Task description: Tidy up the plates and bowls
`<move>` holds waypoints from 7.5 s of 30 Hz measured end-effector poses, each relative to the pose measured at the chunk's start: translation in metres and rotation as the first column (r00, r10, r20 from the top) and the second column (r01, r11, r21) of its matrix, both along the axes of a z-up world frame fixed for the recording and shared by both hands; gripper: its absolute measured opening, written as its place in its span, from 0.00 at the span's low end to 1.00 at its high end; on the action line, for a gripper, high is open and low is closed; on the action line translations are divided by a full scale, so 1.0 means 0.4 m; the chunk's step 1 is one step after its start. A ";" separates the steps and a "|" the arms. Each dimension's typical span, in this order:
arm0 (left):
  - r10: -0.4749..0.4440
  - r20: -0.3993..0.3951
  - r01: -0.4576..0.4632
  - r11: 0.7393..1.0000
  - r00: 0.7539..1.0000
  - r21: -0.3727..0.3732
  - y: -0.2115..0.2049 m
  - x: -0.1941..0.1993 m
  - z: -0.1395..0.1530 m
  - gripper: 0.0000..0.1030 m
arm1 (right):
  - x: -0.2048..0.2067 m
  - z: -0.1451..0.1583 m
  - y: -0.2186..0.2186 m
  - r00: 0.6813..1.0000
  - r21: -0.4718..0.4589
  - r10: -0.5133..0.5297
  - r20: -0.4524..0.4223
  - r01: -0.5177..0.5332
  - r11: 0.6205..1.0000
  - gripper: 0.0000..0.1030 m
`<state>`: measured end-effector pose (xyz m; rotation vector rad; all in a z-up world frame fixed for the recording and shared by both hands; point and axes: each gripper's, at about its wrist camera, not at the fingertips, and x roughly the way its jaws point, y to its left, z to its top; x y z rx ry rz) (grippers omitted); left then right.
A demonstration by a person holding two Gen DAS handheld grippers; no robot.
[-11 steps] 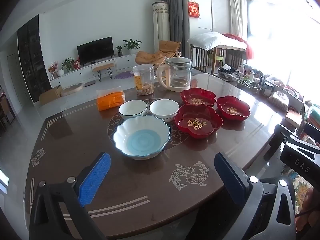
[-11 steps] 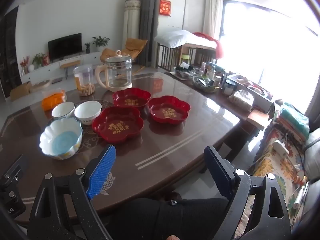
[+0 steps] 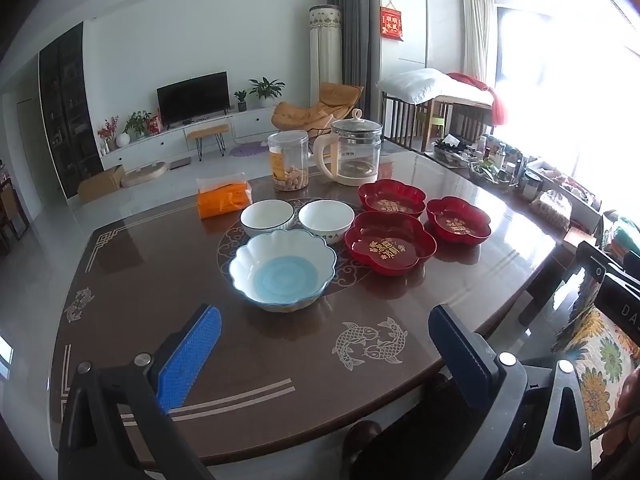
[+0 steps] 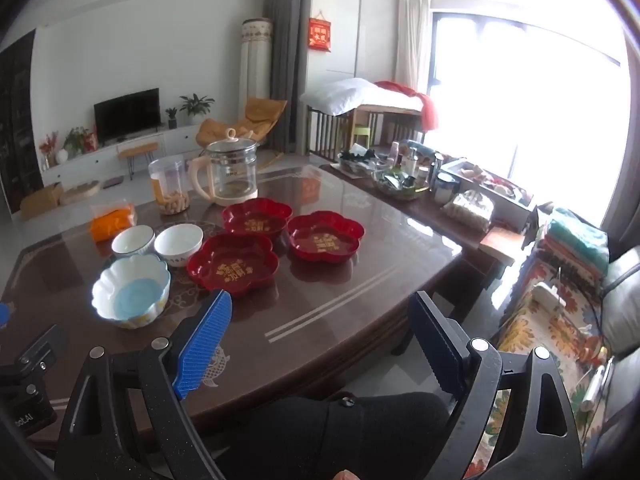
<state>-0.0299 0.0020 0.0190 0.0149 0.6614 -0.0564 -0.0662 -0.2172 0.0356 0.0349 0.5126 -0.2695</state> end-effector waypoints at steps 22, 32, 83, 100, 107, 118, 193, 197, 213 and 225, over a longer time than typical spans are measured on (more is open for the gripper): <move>0.194 -0.005 -0.192 0.971 0.981 -0.145 -0.089 0.415 0.096 1.00 | 0.505 0.055 -0.332 0.990 0.089 0.121 -0.067 -0.115 0.989 0.89; 0.313 -0.101 -0.321 0.944 0.944 -0.079 0.000 0.161 -0.163 1.00 | 0.364 -0.075 -0.284 0.971 0.158 0.239 -0.014 -0.234 0.959 0.89; 0.196 -0.136 -0.202 0.979 0.971 -0.036 -0.225 0.092 -0.053 1.00 | 0.192 -0.081 -0.210 0.946 0.110 0.318 -0.064 -0.310 0.944 0.89; 0.206 -0.243 -0.224 0.973 0.948 -0.050 -0.190 0.211 -0.148 1.00 | 0.299 -0.171 -0.189 0.924 0.111 0.316 -0.215 -0.299 0.948 0.89; 0.168 -0.331 -0.211 0.972 0.928 -0.100 -0.161 0.369 -0.202 1.00 | 0.365 -0.178 -0.212 0.896 0.137 0.390 -0.212 -0.368 0.920 0.89; 0.066 -0.557 -0.231 0.945 0.828 -0.232 -0.161 0.687 -0.352 0.95 | 0.775 -0.292 -0.199 0.648 0.485 0.649 -0.399 -0.451 0.749 0.88; 0.069 -0.222 -0.124 0.963 0.973 -0.241 -0.127 0.307 -0.296 0.80 | 0.347 -0.236 -0.427 0.966 0.020 0.149 -0.211 -0.148 0.989 0.75; 0.014 -0.201 -0.089 0.924 0.980 -0.373 -0.139 0.248 -0.295 0.80 | 0.240 -0.170 -0.429 0.976 0.058 0.211 0.058 -0.214 0.975 0.75; -0.038 -0.220 0.026 0.998 0.975 -0.053 -0.245 0.146 -0.232 0.80 | 0.171 -0.189 -0.276 0.810 0.182 0.584 0.053 -0.583 0.792 0.83; -0.015 -0.312 -0.033 0.989 0.950 -0.147 -0.176 0.224 -0.292 0.80 | 0.255 -0.314 -0.251 0.741 0.331 0.643 -0.192 -0.568 0.754 0.83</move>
